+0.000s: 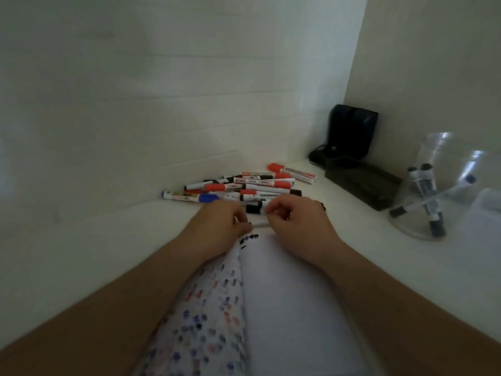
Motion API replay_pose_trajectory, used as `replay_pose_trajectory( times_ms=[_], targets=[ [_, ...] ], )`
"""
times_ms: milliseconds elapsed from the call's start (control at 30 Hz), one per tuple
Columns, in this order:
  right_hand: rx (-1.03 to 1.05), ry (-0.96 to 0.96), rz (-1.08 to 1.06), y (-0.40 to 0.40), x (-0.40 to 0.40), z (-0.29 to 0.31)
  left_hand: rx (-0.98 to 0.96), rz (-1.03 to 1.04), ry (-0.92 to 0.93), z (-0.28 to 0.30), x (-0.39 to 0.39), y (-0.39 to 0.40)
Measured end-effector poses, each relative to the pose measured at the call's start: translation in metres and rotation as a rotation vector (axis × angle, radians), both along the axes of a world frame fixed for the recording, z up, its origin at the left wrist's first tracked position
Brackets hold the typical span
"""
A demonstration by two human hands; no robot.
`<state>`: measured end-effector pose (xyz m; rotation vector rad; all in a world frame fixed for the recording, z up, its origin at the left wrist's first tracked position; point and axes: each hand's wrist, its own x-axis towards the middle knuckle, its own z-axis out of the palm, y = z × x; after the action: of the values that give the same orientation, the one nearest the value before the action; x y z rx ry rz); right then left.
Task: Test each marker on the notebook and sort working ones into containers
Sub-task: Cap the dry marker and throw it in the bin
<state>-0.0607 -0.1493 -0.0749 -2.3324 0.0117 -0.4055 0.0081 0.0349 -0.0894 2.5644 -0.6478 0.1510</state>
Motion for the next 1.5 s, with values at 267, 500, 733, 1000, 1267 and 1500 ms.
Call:
replay_pose_trajectory(
  times_ms=[267,500,733,1000,1267,1500],
  targets=[
    [0.320,0.198,0.223,-0.011,-0.026,0.019,-0.198,-0.053,-0.098,0.013,-0.015,0.019],
    [0.763,0.110,0.135,0.004,-0.016,0.011,-0.151,-0.331,-0.027,0.016,-0.047,-0.007],
    [0.963,0.110,0.121,0.004,-0.014,0.006,-0.073,-0.319,-0.023,0.012,-0.044,-0.010],
    [1.063,0.157,0.121,-0.017,-0.015,0.024,-0.057,-0.215,0.203,0.024,-0.034,0.012],
    [0.231,0.162,0.116,-0.002,-0.013,0.013,0.151,-0.084,0.359,0.028,-0.031,0.013],
    [0.253,0.189,-0.024,0.003,-0.006,0.006,0.170,-0.058,0.382,0.028,-0.030,0.011]
  ],
)
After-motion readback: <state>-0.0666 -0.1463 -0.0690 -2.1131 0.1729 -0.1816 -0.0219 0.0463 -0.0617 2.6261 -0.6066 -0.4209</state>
